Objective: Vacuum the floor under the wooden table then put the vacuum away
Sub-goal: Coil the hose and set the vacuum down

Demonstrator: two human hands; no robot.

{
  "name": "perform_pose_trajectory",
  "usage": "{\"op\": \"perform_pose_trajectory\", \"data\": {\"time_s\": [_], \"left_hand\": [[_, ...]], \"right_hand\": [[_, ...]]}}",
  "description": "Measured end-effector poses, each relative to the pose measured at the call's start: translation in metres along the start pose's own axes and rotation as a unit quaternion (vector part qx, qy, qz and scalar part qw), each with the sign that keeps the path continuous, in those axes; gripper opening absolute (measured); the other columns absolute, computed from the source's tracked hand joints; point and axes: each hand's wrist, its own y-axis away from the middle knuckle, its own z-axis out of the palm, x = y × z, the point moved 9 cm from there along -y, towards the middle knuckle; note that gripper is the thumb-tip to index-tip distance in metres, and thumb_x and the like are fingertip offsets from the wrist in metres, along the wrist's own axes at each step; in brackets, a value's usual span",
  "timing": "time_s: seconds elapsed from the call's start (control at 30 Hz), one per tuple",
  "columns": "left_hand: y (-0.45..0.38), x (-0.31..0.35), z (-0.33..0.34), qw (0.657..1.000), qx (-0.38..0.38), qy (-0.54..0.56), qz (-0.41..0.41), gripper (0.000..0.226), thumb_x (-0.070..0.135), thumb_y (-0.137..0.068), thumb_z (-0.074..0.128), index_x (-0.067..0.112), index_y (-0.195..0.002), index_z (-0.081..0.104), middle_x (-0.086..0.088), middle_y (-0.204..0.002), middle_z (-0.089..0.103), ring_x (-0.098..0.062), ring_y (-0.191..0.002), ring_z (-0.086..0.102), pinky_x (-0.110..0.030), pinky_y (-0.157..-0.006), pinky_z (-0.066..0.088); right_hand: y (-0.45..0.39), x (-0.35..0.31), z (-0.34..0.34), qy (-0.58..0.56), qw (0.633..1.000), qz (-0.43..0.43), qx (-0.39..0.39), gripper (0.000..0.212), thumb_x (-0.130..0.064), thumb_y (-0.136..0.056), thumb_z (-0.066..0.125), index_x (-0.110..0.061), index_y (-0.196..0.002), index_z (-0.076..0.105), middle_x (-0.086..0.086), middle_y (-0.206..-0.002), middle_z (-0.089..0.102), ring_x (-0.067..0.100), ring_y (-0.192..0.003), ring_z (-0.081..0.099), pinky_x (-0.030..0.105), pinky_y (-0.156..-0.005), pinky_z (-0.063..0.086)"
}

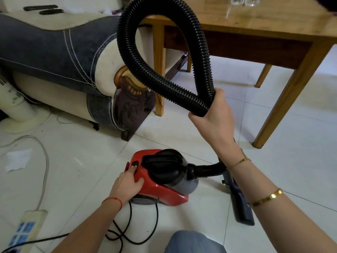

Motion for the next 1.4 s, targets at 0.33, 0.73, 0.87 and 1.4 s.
{"op": "perform_pose_trajectory", "data": {"time_s": [0.33, 0.73, 0.87, 1.4], "left_hand": [[-0.003, 0.113, -0.021, 0.935, 0.044, -0.126, 0.328, 0.044, 0.043, -0.088, 0.059, 0.021, -0.124, 0.047, 0.005, -0.118, 0.053, -0.013, -0.109, 0.051, -0.027, -0.093, 0.045], [-0.040, 0.102, -0.037, 0.933, -0.014, -0.195, 0.303, 0.033, 0.040, -0.097, 0.045, 0.019, -0.123, 0.044, -0.006, -0.107, 0.060, -0.024, -0.096, 0.059, -0.036, -0.082, 0.049], [-0.058, 0.083, -0.067, 0.940, 0.009, -0.201, 0.275, 0.034, 0.041, -0.097, 0.044, 0.018, -0.123, 0.042, -0.007, -0.102, 0.060, -0.026, -0.094, 0.060, -0.036, -0.078, 0.049], [-0.126, -0.016, -0.134, 0.982, -0.004, -0.155, 0.111, 0.040, 0.045, -0.097, 0.043, 0.018, -0.127, 0.040, -0.011, -0.114, 0.058, -0.029, -0.100, 0.058, -0.042, -0.085, 0.050]], "right_hand": [[-0.003, -0.006, -0.002, -0.001, 1.000, -0.001, -0.018, 0.045, -0.021, -0.071, 0.066, -0.013, -0.109, 0.042, 0.000, -0.085, 0.056, 0.018, -0.072, 0.055, 0.031, -0.051, 0.042], [-0.049, -0.034, 0.018, -0.060, 0.995, -0.041, -0.064, 0.043, -0.013, -0.074, 0.068, -0.017, -0.103, 0.037, -0.011, -0.081, 0.048, 0.001, -0.069, 0.050, 0.012, -0.049, 0.039], [-0.074, -0.056, 0.046, -0.092, 0.990, -0.059, -0.086, 0.041, -0.013, -0.076, 0.068, -0.009, -0.105, 0.041, -0.009, -0.082, 0.049, -0.001, -0.068, 0.049, 0.007, -0.050, 0.040], [-0.160, -0.129, 0.205, -0.118, 0.974, -0.073, -0.178, 0.053, -0.020, -0.076, 0.071, -0.007, -0.115, 0.038, 0.003, -0.102, 0.052, 0.019, -0.090, 0.058, 0.025, -0.061, 0.046]]}}
